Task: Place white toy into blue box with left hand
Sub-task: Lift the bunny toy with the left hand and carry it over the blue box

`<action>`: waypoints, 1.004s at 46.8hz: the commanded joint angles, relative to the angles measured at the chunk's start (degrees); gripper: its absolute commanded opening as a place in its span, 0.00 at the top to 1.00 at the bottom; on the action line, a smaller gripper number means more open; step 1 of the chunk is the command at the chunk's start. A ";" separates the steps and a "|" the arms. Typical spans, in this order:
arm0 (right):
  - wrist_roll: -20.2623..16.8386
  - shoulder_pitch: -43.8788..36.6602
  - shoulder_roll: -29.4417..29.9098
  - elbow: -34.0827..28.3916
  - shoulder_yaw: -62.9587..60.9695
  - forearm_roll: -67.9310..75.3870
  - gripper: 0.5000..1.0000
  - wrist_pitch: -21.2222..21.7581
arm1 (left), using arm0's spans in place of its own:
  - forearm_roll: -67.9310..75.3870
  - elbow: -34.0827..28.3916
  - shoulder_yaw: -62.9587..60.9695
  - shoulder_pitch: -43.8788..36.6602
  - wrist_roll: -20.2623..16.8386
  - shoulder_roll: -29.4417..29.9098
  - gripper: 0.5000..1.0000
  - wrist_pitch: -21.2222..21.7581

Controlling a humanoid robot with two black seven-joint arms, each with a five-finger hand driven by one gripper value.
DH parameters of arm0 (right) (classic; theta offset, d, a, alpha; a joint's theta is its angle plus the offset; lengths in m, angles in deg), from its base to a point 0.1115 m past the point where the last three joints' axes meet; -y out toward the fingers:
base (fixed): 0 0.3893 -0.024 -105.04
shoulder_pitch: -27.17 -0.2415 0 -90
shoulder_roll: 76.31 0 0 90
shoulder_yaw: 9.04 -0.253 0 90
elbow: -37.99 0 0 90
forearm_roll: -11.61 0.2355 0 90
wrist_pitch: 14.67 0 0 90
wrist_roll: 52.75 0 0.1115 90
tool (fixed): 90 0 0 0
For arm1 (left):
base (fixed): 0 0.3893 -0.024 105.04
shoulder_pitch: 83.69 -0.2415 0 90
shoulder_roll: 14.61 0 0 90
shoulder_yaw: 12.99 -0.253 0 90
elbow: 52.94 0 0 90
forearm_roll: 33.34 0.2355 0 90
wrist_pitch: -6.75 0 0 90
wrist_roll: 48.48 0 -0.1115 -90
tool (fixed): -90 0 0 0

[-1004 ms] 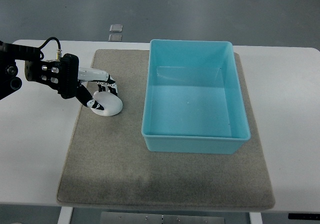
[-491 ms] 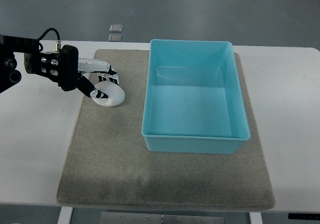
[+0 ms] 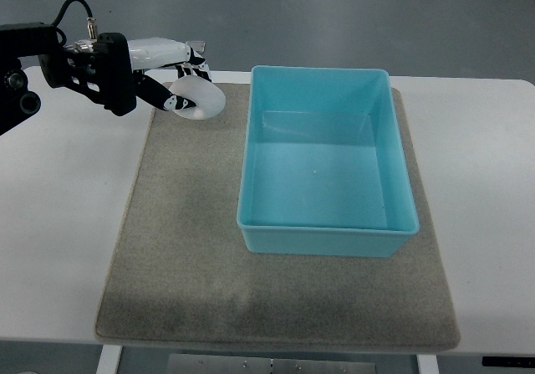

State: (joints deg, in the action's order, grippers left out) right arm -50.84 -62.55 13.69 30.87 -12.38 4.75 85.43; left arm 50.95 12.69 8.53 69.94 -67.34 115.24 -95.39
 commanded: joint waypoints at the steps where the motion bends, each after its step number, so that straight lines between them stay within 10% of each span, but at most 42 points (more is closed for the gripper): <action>1: 0.02 -0.01 0.00 0.00 0.00 0.00 0.13 0.00 | 0.00 0.03 0.63 0.00 0.06 -0.99 0.86 1.24; 47: 0.02 -0.01 0.00 0.00 0.00 0.00 0.13 0.00 | -0.08 1.26 1.07 -3.16 0.06 -15.76 0.83 7.75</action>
State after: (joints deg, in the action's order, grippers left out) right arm -50.85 -62.56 13.69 30.87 -12.38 4.75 85.43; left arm 50.86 13.94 9.62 67.61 -67.34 100.70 -87.64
